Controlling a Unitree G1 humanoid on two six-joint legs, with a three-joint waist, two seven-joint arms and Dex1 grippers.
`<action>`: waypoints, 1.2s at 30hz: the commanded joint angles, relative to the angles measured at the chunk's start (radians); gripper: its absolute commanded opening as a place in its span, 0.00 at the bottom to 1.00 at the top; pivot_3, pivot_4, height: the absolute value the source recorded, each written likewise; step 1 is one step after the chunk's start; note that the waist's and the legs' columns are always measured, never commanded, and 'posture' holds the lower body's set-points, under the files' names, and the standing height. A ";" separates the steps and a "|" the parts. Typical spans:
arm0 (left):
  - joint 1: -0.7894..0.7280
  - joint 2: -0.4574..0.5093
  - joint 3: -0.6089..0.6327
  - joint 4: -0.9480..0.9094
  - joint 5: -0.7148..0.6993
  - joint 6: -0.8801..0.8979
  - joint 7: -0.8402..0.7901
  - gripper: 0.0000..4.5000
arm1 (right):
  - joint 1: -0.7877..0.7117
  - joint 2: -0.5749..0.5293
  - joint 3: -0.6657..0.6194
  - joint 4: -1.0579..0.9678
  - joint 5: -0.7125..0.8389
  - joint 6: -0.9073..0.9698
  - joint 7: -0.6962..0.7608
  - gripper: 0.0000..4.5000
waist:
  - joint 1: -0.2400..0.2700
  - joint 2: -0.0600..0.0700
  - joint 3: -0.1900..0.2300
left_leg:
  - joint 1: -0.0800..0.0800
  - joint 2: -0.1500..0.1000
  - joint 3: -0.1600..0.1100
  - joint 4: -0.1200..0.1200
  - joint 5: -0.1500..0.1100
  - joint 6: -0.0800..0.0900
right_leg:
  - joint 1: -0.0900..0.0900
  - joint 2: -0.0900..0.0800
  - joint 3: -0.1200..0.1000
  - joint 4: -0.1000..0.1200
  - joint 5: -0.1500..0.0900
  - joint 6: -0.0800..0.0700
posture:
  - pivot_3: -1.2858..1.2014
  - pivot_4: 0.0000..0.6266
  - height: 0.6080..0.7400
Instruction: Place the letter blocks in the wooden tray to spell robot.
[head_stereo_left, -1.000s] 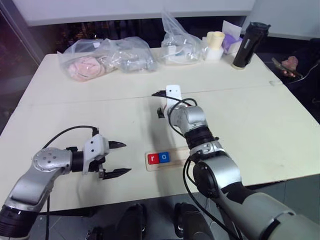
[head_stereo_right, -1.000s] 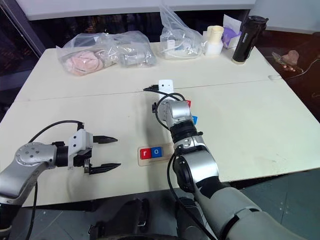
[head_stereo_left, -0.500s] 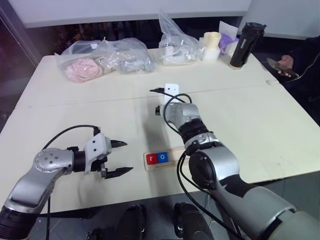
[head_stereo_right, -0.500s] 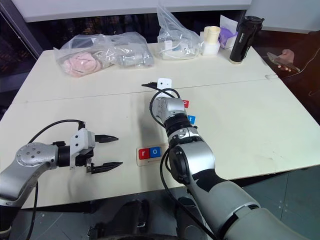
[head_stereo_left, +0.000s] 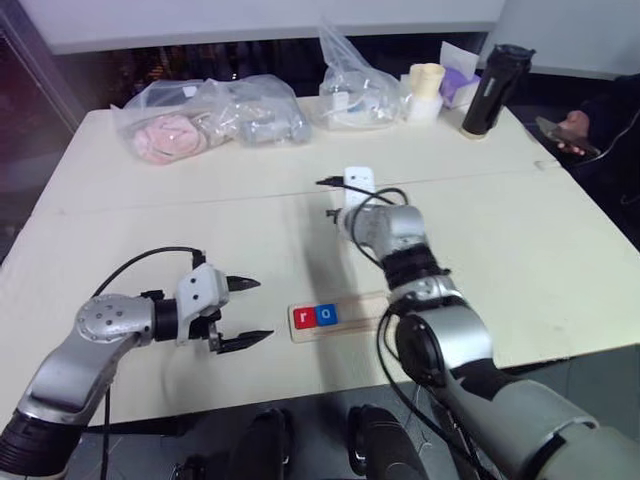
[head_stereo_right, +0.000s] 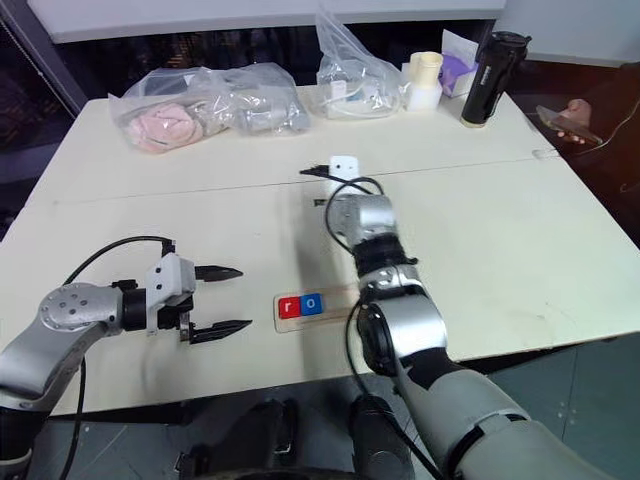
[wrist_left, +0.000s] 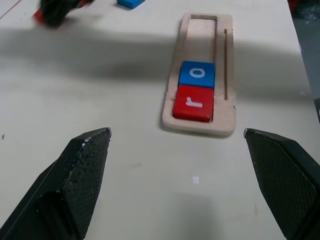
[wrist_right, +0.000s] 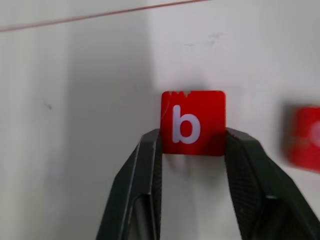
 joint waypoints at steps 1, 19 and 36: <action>-0.003 -0.008 -0.012 -0.007 -0.002 -0.012 -0.009 1.00 | 0.080 -0.121 0.009 -0.426 0.070 0.282 0.096 0.25 | 0.009 0.000 0.000 | -0.001 0.000 0.000 0.000 0.000 0.000 | -0.001 0.000 0.000 -0.001 0.000 0.000 | 0.52 0.24 1.00; -0.034 -0.029 -0.048 0.202 0.045 -0.199 -0.126 1.00 | 0.787 -0.312 -0.177 -1.256 0.319 0.481 0.192 0.25 | 0.013 -0.001 0.000 | 0.001 0.005 0.002 0.002 0.000 0.001 | 0.001 0.003 0.000 -0.002 -0.002 -0.004 | 0.52 0.24 1.00; -0.095 -0.032 -0.059 0.180 0.046 -0.148 -0.128 1.00 | 0.773 -0.675 -0.131 -1.244 0.509 0.479 0.469 0.99 | 0.013 -0.001 0.000 | 0.000 0.005 0.003 0.004 0.000 0.001 | 0.001 0.001 0.000 -0.003 -0.002 -0.005 | 0.52 0.24 1.00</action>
